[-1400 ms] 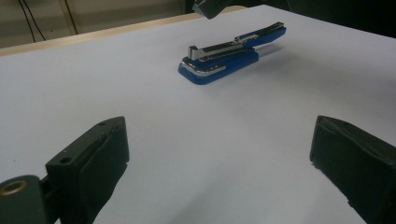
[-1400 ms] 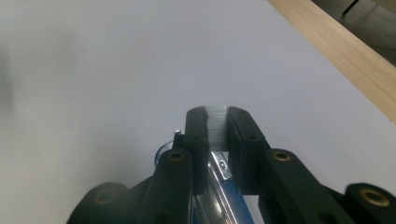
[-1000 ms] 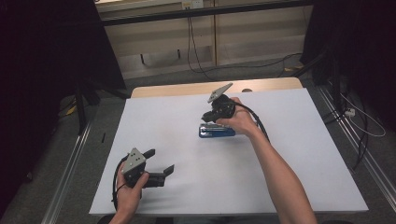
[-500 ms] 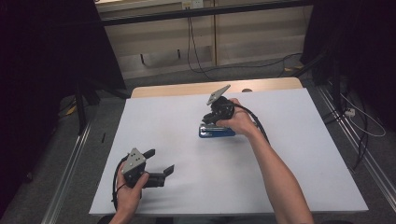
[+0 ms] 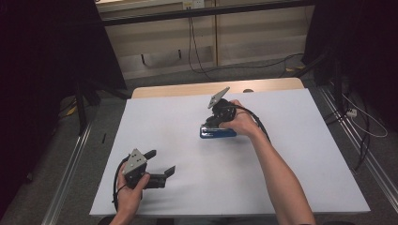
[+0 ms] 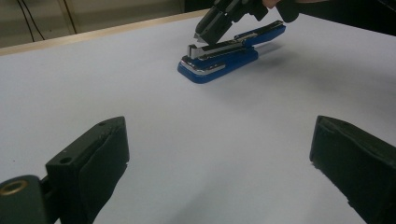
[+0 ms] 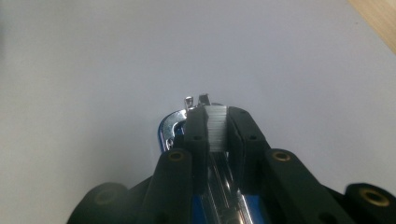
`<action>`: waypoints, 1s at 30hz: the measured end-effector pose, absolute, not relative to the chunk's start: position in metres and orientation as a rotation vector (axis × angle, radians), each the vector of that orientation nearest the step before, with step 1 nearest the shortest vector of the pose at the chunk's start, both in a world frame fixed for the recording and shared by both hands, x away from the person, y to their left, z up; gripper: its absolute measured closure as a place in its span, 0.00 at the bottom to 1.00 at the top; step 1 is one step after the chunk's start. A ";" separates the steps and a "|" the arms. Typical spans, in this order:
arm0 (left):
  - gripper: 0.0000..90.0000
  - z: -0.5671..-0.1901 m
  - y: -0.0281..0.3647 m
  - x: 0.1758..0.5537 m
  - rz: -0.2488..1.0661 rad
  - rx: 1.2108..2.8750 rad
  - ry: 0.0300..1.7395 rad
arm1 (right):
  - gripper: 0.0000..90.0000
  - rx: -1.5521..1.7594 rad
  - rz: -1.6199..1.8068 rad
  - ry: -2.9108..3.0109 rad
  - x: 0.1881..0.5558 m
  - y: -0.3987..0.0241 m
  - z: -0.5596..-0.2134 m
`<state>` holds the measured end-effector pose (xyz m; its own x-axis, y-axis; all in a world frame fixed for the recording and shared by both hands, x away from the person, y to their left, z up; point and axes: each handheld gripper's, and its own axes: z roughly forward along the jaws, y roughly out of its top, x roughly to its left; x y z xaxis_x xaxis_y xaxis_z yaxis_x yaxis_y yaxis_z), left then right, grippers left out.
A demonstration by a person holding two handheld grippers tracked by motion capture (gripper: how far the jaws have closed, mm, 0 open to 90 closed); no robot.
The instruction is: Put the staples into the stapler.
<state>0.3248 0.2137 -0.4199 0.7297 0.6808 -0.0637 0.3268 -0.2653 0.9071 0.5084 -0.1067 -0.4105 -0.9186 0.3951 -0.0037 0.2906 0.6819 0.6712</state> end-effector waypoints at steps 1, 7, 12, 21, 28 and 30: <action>0.06 -0.420 0.214 0.325 0.417 1.868 0.780 | 0.88 0.554 1.056 2.746 0.508 -0.106 -0.410; 0.06 -0.420 0.213 0.324 0.412 1.866 0.780 | 0.88 0.526 1.046 2.757 0.507 -0.105 -0.411; 0.06 -0.420 0.214 0.325 0.417 1.868 0.780 | 0.88 0.511 1.032 2.775 0.507 -0.103 -0.413; 0.06 -0.420 0.213 0.325 0.413 1.871 0.781 | 0.88 0.484 1.011 2.784 0.506 -0.102 -0.413; 0.06 -0.421 0.213 0.326 0.411 1.875 0.784 | 0.88 0.478 1.003 2.779 0.506 -0.101 -0.413; 0.06 -0.421 0.213 0.325 0.411 1.875 0.782 | 0.88 0.467 1.005 2.779 0.506 -0.102 -0.413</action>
